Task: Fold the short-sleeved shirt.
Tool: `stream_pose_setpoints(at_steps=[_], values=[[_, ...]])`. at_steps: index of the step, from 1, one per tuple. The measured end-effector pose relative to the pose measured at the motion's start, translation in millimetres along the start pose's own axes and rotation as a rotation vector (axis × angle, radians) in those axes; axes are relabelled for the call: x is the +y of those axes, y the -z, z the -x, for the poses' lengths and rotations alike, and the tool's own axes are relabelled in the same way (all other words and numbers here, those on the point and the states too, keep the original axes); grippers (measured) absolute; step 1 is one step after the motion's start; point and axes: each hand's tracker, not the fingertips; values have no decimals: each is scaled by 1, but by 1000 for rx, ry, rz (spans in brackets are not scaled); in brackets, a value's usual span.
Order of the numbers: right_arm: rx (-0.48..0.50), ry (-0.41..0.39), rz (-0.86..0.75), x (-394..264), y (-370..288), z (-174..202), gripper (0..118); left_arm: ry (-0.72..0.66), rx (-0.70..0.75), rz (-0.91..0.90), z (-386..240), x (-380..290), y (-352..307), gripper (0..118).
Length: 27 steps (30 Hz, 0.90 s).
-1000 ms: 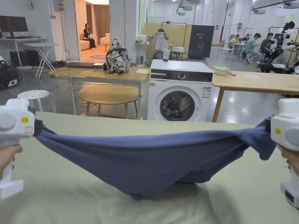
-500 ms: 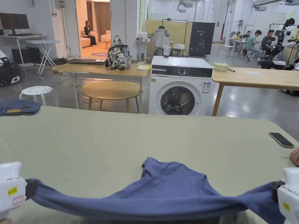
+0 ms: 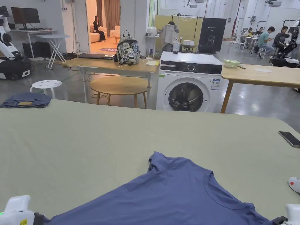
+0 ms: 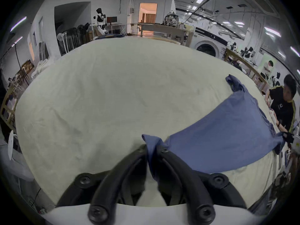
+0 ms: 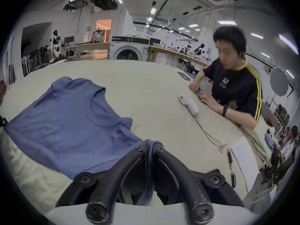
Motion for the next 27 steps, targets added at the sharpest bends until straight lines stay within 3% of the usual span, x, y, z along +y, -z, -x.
stream_pose_setpoints(at_steps=[1,2,3,5,14,15,16,18,19,22,24,27], values=[[-8,0,-23,1,-5,2,43,12,7,-25,-1,1,-5,54],[-5,2,-37,5,-3,-1,62,13,-1,-42,-3,2,-10,67],[4,11,-50,8,-6,1,70,8,-11,-71,-3,4,-13,72],[1,25,-110,14,-17,11,70,1,-44,-131,-12,9,-24,72],[162,132,-365,54,-70,92,70,121,-142,-387,-104,23,-53,72],[169,136,-385,57,-73,100,69,145,-131,-412,-118,23,-59,72],[169,144,-404,60,-78,109,61,162,-120,-439,-131,23,-63,72],[180,158,-447,63,-80,120,33,179,-114,-493,-151,23,-70,64],[170,162,-458,65,-81,126,19,185,-110,-511,-162,23,-77,49],[182,163,-483,67,-83,136,0,180,-80,-558,-182,24,-86,13],[183,156,-508,67,-86,139,0,188,-80,-578,-191,25,-93,1],[189,163,-533,66,-91,142,0,210,-74,-617,-200,21,-100,0]])
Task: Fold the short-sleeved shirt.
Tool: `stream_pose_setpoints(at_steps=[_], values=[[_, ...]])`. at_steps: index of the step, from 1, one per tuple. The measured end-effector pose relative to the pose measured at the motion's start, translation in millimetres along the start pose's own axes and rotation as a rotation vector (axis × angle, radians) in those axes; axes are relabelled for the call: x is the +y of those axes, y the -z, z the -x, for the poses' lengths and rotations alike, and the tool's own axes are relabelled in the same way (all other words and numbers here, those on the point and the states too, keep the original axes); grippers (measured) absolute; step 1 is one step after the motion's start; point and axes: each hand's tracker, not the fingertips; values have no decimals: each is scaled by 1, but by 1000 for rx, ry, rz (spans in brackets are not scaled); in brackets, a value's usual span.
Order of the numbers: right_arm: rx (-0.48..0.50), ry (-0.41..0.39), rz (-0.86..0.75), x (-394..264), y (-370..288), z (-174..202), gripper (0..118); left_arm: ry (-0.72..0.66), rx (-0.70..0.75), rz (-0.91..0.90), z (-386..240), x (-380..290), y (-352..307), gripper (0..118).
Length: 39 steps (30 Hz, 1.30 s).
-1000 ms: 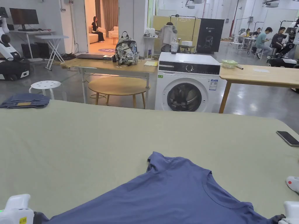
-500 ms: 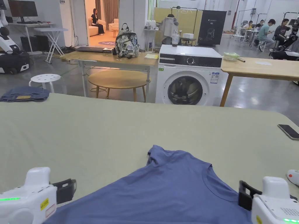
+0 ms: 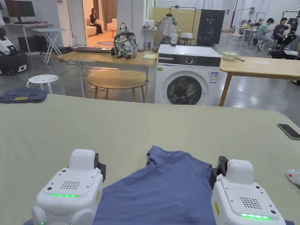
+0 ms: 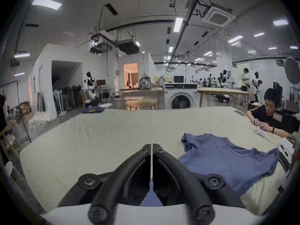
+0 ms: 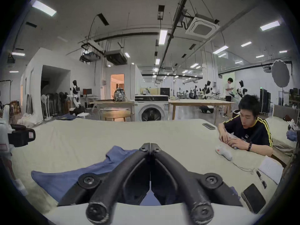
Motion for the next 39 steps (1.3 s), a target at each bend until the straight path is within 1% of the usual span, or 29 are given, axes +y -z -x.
stream_pose_setpoints(at_steps=[3,7,8,10,11,12,14,15,20,21,22,26,27,28,30,31,32,33,35,37,39], values=[[18,10,-4,1,-3,2,0,-10,-22,-13,-5,2,-6,0],[40,4,20,-1,-6,7,0,-17,-54,30,-2,2,-8,0],[44,3,26,-2,-6,8,0,-30,-71,58,2,1,-7,0],[50,-8,42,-5,-6,11,0,-32,-56,110,12,-2,-8,0],[56,-11,47,-8,-7,13,0,-42,-63,164,19,-4,-8,0],[65,-13,57,-9,-6,15,0,-48,-35,167,31,-9,-6,0],[74,-18,76,-13,-3,18,0,-61,-20,254,54,-15,-5,0],[80,-20,84,-16,-2,20,0,-74,18,276,67,-19,-4,0],[99,-28,131,-26,9,28,0,-230,102,433,151,-44,9,0],[102,-31,141,-29,12,29,0,-264,96,488,168,-48,13,0],[104,-33,150,-31,14,30,0,-287,109,517,182,-52,17,0],[113,-39,181,-38,21,35,0,-401,79,638,223,-66,33,0],[115,-43,189,-40,23,36,0,-409,92,661,228,-68,38,5],[115,-47,196,-41,24,37,0,-399,91,684,233,-72,44,19],[116,-52,206,-44,27,38,0,-407,94,716,238,-78,56,68],[118,-54,212,-45,28,38,0,-417,104,758,240,-82,61,70],[119,-58,216,-47,29,39,0,-438,86,774,229,-81,58,72],[118,-61,220,-48,30,39,0,-461,105,804,227,-86,63,74],[118,-63,229,-49,31,39,0,-464,158,858,226,-97,77,74],[118,-64,237,-50,32,39,0,-437,198,932,209,-102,78,74],[116,-67,242,-55,35,38,0,-376,223,909,196,-98,77,73]])
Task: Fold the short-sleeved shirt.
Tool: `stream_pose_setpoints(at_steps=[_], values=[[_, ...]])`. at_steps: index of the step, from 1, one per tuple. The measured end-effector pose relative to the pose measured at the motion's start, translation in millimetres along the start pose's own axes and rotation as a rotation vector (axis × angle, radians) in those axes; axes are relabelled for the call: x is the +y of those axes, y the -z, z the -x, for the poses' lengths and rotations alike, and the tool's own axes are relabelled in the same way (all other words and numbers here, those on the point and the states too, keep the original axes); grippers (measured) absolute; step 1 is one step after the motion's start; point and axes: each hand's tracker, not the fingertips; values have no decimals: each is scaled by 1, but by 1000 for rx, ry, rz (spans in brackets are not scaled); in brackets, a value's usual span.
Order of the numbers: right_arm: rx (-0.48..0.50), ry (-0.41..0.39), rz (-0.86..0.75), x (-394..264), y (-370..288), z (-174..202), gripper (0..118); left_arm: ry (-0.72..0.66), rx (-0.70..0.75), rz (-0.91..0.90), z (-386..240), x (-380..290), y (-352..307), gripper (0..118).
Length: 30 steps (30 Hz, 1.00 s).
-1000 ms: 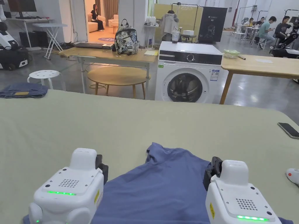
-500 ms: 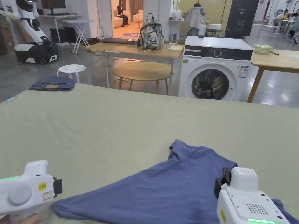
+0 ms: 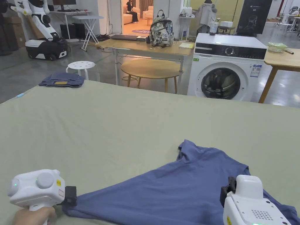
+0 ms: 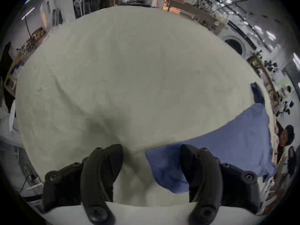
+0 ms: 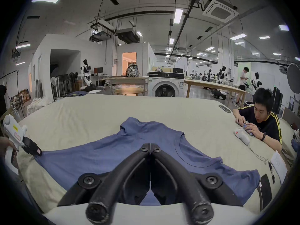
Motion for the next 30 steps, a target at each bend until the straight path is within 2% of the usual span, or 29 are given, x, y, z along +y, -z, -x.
stream_pose_setpoints(at_steps=[3,6,9,14,18,20,21,23,25,26,30], values=[[-2,7,13,-3,7,-2,0,69,82,-5,-20,0,0,69],[2,14,34,-4,14,-5,0,112,94,-25,-30,-2,1,50],[12,18,66,1,26,-11,0,144,50,-34,-35,1,-1,2],[46,18,165,30,79,-34,0,141,43,-57,-33,-4,-1,0],[94,4,286,64,157,-58,0,113,3,-75,-26,-11,-9,0],[113,-37,370,73,213,-68,0,104,-6,-88,-26,-15,-13,0],[115,-64,394,78,234,-70,7,97,-10,-92,-25,-16,-12,0],[123,-115,464,85,269,-70,42,86,-19,-91,-25,-19,-11,0],[144,-112,499,90,297,-73,73,81,-22,-88,-24,-20,-5,0],[156,-96,518,90,309,-73,77,74,-23,-87,-23,-20,-4,0],[189,-67,571,89,339,-72,77,62,-20,-87,-20,-18,3,0]])
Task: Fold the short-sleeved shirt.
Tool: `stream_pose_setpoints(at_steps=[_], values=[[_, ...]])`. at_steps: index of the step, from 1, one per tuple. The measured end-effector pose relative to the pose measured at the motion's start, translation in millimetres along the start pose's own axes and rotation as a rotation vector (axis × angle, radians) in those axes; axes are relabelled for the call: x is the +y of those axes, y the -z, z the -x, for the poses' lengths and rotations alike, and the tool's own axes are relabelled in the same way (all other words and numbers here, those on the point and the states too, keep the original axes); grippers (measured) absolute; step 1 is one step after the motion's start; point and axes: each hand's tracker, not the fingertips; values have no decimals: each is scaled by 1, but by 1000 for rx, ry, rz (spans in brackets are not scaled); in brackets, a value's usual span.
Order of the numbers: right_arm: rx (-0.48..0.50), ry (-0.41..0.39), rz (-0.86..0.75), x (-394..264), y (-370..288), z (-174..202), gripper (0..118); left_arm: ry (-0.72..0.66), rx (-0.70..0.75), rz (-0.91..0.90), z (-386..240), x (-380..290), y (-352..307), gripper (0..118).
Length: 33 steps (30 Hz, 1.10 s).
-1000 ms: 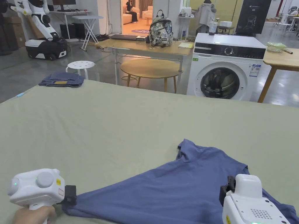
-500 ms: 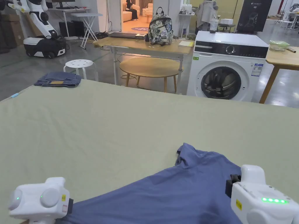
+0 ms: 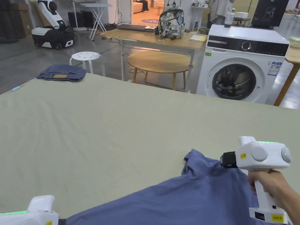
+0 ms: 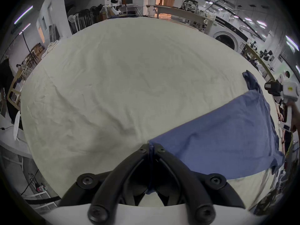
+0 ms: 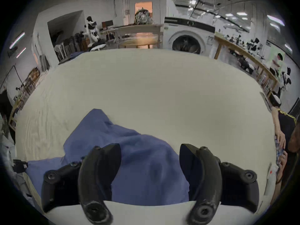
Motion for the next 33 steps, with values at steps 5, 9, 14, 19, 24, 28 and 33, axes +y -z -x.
stream_pose_setpoints(at_steps=[5,9,14,19,24,28,33], values=[[25,-21,53,12,30,3,77,2,7,3,0,1,1,0],[3,-79,161,5,46,19,58,5,13,4,-4,-1,2,0],[-63,-125,88,-5,48,47,3,4,12,3,8,2,13,0],[-68,-21,14,-6,22,42,2,5,6,-4,1,-2,5,0],[-76,-54,-118,-4,-34,35,2,4,-5,-38,4,-2,-4,0],[-125,-71,-215,-7,-87,32,2,-2,-26,-92,5,4,-19,0],[-216,-109,-329,-13,-156,24,2,15,-79,-191,-1,23,-51,0]])
